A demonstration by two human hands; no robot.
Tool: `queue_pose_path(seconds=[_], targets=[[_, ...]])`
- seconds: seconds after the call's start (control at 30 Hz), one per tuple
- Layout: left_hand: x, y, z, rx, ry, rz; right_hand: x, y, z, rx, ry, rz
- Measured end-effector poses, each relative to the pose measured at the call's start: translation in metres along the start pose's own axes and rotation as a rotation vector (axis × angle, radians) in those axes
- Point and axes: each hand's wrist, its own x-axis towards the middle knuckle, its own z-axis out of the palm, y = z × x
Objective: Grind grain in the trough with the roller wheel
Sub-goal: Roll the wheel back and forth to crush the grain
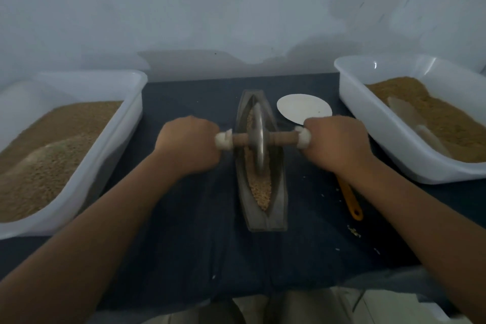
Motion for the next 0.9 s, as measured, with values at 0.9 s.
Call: queue_pose_path(seconds=[0.9], targets=[[0.029, -0.002, 0.013, -0.068, 0.05, -0.089, 0.031, 0.001, 0.017, -0.043, 0.123, 0.003]])
